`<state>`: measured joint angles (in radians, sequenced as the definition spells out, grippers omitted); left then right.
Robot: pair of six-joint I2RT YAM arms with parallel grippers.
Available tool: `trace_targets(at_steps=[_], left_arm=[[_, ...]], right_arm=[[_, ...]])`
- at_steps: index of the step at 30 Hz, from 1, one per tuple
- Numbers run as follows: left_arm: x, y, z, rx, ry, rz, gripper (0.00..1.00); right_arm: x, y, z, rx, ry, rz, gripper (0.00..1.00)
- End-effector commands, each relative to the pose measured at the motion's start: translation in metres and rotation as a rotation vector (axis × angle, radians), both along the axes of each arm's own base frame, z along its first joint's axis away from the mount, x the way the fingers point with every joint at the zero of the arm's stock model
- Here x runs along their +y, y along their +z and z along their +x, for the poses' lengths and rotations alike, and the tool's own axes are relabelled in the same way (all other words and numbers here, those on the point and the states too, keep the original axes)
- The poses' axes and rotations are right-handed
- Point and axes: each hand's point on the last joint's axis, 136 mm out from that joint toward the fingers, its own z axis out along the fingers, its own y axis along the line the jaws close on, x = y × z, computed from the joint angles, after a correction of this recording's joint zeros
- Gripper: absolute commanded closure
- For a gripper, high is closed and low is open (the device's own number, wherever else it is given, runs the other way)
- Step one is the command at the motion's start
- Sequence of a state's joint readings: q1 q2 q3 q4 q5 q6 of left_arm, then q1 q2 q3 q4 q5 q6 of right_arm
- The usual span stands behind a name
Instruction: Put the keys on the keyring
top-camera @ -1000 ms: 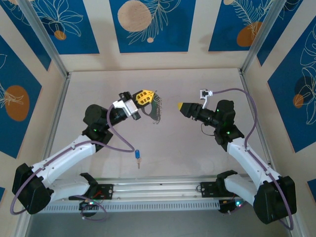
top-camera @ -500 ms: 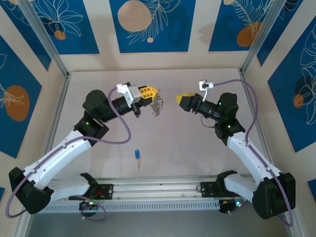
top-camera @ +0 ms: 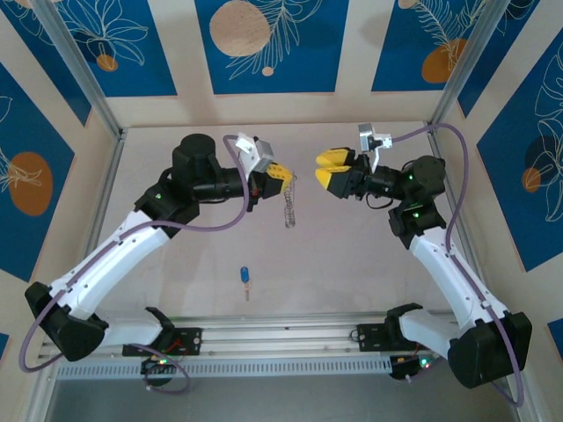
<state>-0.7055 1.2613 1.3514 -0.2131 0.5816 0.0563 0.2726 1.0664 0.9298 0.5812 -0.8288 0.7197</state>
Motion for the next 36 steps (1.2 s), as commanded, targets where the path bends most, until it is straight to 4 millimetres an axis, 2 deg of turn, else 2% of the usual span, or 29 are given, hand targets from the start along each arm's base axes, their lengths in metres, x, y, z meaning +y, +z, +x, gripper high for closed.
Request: trace_targets(at_steps=[1, 16, 29, 34, 36], left_arm=[[0.0, 0.014, -0.013, 0.015, -0.057, -0.021, 1.0], [-0.001, 0.022, -0.017, 0.015, -0.092, -0.056, 1.0], [-0.004, 0.029, -0.018, 0.023, -0.11, -0.09, 1.0], [-0.005, 0.03, -0.019, 0.026, -0.121, -0.096, 1.0], [-0.005, 0.029, -0.019, 0.029, -0.125, -0.096, 1.0]], right_arm=[[0.01, 0.0, -0.019, -0.048, 0.103, -0.043, 0.44], [0.026, -0.031, -0.01, 0.024, 0.125, -0.062, 0.51], [0.035, -0.039, -0.007, 0.048, 0.149, -0.059, 0.61], [0.037, -0.038, -0.006, 0.046, 0.148, -0.055, 0.74], [0.037, -0.037, -0.005, 0.042, 0.146, -0.053, 0.88]])
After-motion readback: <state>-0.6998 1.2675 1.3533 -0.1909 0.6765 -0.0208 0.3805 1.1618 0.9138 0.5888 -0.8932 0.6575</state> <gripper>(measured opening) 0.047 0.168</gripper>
